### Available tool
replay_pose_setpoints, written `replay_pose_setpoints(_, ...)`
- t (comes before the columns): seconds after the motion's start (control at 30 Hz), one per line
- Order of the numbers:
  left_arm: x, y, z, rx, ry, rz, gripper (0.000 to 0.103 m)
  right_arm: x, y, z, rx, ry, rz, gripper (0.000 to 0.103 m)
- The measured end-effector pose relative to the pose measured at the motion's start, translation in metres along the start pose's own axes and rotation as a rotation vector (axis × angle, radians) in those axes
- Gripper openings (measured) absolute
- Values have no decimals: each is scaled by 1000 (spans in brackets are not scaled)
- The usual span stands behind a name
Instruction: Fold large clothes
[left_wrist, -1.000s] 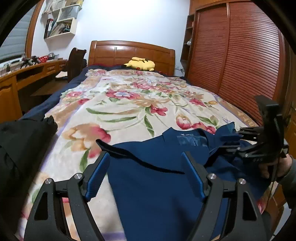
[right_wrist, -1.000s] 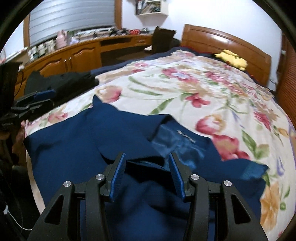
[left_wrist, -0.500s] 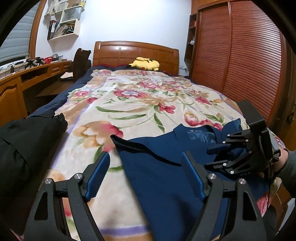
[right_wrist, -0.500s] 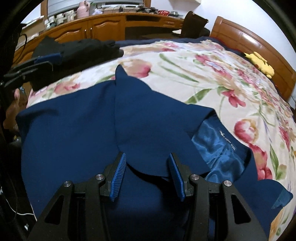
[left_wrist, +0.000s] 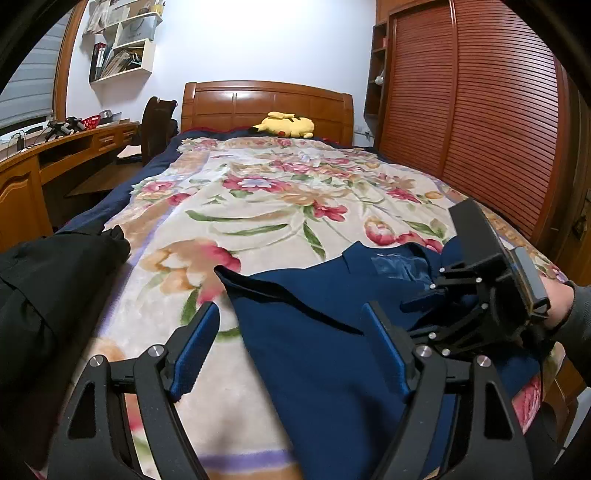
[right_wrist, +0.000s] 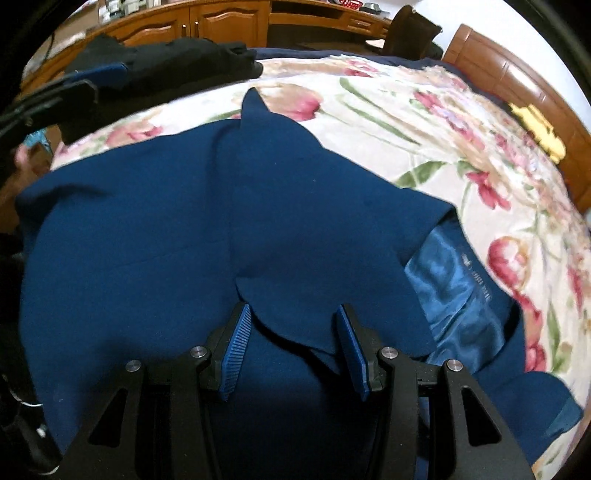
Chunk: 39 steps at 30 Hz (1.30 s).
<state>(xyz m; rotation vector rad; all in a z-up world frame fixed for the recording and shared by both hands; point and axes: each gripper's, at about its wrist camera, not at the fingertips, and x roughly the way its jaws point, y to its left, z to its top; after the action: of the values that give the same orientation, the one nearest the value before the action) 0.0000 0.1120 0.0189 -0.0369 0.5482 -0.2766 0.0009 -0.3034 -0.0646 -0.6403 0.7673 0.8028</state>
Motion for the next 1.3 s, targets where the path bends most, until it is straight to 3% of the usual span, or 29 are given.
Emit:
replay_pose_setpoints(0.07, -1, -1, 0, 2, -2, -2, 80, 4, 1, 2, -3, 9, -26, 50)
replay_pose_setpoints(0.13, -3, 0, -1, 3, -4, -3, 80, 6, 2, 4, -7, 10, -57, 35)
replay_pose_setpoints(0.17, -2, 0, 0, 1, -4, -2, 80, 7, 4, 5, -11, 10, -52, 17)
replay_pose_setpoints(0.2, -3, 0, -1, 0, -5, -4, 80, 6, 6, 6, -21, 0, -78, 5)
replay_pose_setpoints(0.27, -4, 0, 0, -4, -10, -6, 80, -2, 6, 9, -19, -40, -159, 5)
replay_pose_setpoints(0.57, -7, 4, 1, -20, -23, -11, 80, -13, -24, 43, 76, -139, -308, 4)
replay_pose_setpoints(0.73, -6, 4, 1, -20, -24, -15, 80, -11, -41, 68, 117, -180, -368, 3)
replay_pose_setpoints(0.87, -6, 4, 1, -19, -24, -17, 80, -8, -51, 72, 167, -198, -361, 4)
replay_pose_setpoints(0.93, -7, 3, 1, -20, -31, -22, 80, -10, -56, 68, 188, -196, -334, 14)
replay_pose_setpoints(1.0, -10, 1, 2, -19, -42, -30, 80, -20, -62, 61, 212, -208, -324, 46)
replay_pose_setpoints(1.07, -12, -3, 3, -15, -50, -38, 80, -32, -68, 53, 235, -226, -299, 58)
replay_pose_setpoints(1.17, -12, -8, 4, -8, -53, -49, 80, -38, -71, 37, 247, -202, -239, 59)
replay_pose_setpoints(1.3, -9, -14, 4, -1, -44, -63, 80, -14, -70, 17, 229, -85, -182, 59)
